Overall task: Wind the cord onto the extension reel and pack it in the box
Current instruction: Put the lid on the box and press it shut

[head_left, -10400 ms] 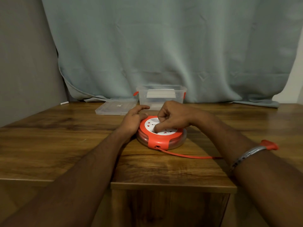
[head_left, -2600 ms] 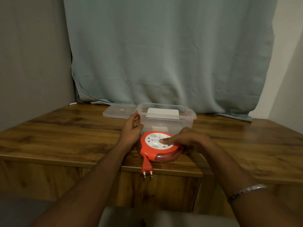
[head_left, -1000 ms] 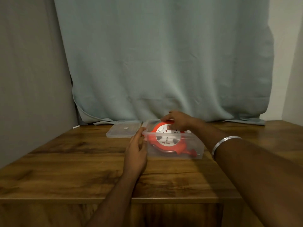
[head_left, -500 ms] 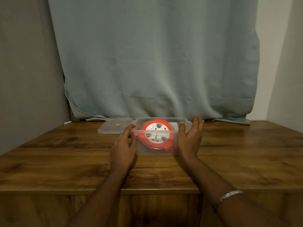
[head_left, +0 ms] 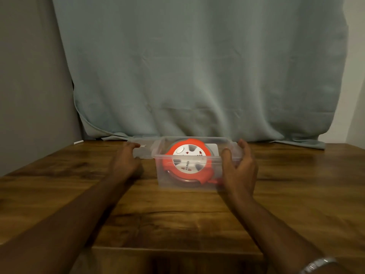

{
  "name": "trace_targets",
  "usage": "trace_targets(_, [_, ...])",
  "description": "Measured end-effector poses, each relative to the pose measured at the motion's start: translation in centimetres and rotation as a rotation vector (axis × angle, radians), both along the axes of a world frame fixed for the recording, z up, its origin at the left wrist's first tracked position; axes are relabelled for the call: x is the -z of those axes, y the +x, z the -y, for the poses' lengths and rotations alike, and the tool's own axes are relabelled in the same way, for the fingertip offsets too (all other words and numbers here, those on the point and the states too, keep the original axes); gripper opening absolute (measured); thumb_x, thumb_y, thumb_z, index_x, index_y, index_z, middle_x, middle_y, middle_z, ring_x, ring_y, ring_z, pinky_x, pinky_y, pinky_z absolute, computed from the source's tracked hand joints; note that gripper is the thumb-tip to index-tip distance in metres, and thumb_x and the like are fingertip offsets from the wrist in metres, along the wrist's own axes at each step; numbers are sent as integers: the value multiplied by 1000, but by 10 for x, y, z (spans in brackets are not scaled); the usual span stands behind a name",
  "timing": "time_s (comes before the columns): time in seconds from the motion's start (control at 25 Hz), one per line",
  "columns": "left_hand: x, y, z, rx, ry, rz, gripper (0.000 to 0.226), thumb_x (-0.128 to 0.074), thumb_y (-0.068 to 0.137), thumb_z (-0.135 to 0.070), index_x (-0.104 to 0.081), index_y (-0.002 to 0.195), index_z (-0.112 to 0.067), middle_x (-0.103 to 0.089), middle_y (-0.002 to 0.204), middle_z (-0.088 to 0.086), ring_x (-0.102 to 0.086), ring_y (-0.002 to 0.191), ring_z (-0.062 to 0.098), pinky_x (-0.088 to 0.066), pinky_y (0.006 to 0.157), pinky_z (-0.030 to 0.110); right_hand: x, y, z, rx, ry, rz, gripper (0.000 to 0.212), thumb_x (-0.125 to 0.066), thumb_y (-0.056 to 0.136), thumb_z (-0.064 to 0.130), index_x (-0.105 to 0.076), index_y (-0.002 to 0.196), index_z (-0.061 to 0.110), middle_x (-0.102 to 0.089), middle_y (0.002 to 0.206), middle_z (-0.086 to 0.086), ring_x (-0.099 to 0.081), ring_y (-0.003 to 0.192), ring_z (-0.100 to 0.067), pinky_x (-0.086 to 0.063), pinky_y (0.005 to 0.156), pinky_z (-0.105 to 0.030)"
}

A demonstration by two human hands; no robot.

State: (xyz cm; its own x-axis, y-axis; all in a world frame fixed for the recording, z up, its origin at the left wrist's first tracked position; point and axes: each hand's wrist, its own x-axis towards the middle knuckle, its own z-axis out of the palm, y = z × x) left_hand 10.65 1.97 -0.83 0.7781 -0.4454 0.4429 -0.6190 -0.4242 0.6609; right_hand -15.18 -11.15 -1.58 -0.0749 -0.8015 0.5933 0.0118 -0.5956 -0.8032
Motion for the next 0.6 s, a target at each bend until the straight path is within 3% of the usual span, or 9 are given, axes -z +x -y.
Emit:
trace_targets(0.12, [6, 37, 27, 14, 272, 178, 48, -64, 91, -12, -58, 138, -20, -56, 143, 5, -56, 124, 26, -52, 98, 44, 2, 3, 0, 3, -52, -68, 63, -55, 88, 48, -57, 145, 19, -64, 142, -5, -59, 126, -24, -48, 107, -37])
trace_targets(0.28, [8, 59, 50, -9, 319, 314, 17, -57, 96, -26, -70, 107, -25, -70, 111, 2, -63, 101, 24, -55, 87, 41, 3, 4, 4, 16, -93, -85, 58, -54, 90, 48, -60, 141, 19, -66, 136, -4, -62, 122, -25, -51, 103, -41])
trace_targets(0.4, [-7, 58, 52, 40, 122, 387, 4, -59, 94, -21, -64, 93, -21, -68, 97, 4, -64, 85, 26, -56, 74, 41, 4, 4, 4, 15, -110, -78, 57, -54, 91, 47, -60, 139, 18, -67, 134, -5, -63, 119, -24, -52, 101, -40])
trace_targets(0.48, [-38, 52, 52, 70, -87, 511, 11, -53, 99, -18, -62, 96, -12, -64, 96, 8, -60, 83, 26, -45, 70, 35, 4, 4, 6, 13, -116, -81, 57, -53, 91, 47, -60, 139, 17, -67, 133, -6, -63, 117, -25, -53, 100, -41])
trace_targets(0.6, [-99, 27, 41, 106, -414, 427, 21, -44, 105, -21, -59, 103, -6, -63, 101, 11, -60, 90, 26, -40, 73, 31, 3, 4, 6, -2, -124, -105, 57, -51, 92, 47, -59, 139, 15, -66, 134, -7, -63, 117, -25, -49, 96, -33])
